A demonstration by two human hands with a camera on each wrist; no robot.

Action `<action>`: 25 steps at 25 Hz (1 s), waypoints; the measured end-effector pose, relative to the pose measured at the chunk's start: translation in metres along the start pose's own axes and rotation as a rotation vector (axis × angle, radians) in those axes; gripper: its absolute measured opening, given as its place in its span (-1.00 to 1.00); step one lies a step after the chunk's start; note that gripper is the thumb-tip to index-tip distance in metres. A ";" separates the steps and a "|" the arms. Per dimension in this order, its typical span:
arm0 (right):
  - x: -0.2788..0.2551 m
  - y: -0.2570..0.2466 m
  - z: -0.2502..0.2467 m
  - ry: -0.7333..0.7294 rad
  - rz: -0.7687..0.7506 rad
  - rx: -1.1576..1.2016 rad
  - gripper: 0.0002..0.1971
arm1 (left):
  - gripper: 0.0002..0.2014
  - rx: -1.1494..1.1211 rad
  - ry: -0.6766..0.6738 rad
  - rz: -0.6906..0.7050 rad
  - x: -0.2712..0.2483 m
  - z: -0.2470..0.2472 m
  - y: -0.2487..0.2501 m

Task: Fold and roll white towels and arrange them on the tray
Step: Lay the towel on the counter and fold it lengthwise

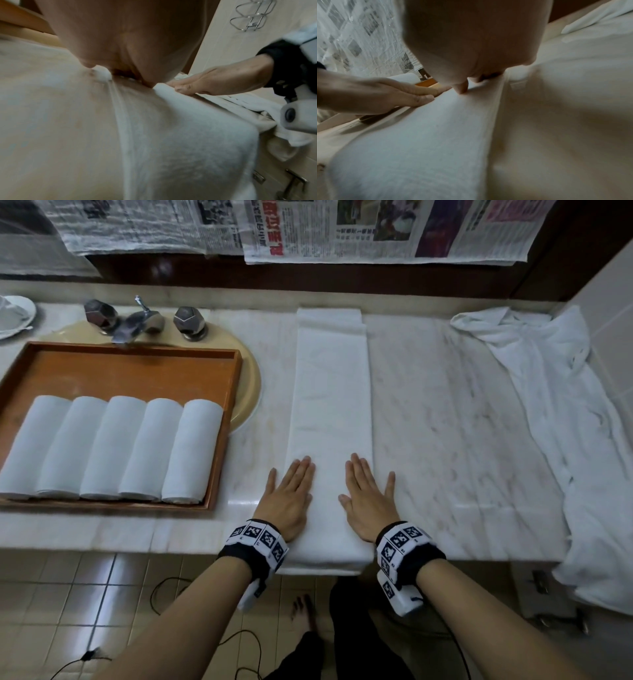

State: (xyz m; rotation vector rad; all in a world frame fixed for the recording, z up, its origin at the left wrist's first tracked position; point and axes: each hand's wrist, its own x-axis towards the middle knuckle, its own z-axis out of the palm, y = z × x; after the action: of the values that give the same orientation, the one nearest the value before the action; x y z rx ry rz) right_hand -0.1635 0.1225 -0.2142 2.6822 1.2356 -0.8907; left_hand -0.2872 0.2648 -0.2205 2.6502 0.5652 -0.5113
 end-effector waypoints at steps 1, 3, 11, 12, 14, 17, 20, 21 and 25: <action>0.006 0.003 -0.005 -0.012 -0.002 -0.005 -0.34 | -0.42 0.005 -0.017 -0.003 0.006 -0.005 -0.001; 0.020 0.006 -0.016 -0.031 -0.014 -0.019 -0.35 | -0.41 0.009 -0.037 -0.011 0.020 -0.016 0.000; 0.073 0.004 -0.070 -0.034 0.010 -0.024 -0.34 | -0.40 0.063 -0.085 -0.125 0.085 -0.068 0.005; 0.063 -0.002 -0.062 -0.003 -0.029 -0.041 -0.35 | -0.40 0.057 -0.069 -0.100 0.077 -0.061 0.013; 0.036 -0.005 -0.031 0.031 -0.147 -0.102 -0.36 | -0.41 0.127 -0.022 0.016 0.045 -0.033 0.020; 0.016 0.029 -0.009 -0.011 0.016 -0.016 -0.32 | -0.41 0.062 0.007 -0.090 0.005 -0.005 -0.015; 0.014 0.038 -0.014 0.049 0.304 0.075 -0.29 | -0.38 -0.047 0.085 -0.312 -0.003 -0.006 -0.037; 0.010 0.023 -0.012 0.112 0.252 0.069 -0.29 | -0.38 -0.053 0.129 -0.220 -0.003 -0.004 -0.028; -0.012 -0.022 0.028 0.147 -0.046 -0.006 -0.34 | -0.36 0.011 0.139 0.020 -0.011 0.028 0.019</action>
State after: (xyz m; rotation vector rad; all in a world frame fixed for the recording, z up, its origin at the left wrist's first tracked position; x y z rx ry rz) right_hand -0.1988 0.1213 -0.2266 2.7685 1.3309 -0.7044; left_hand -0.2954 0.2334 -0.2341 2.7141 0.5774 -0.3267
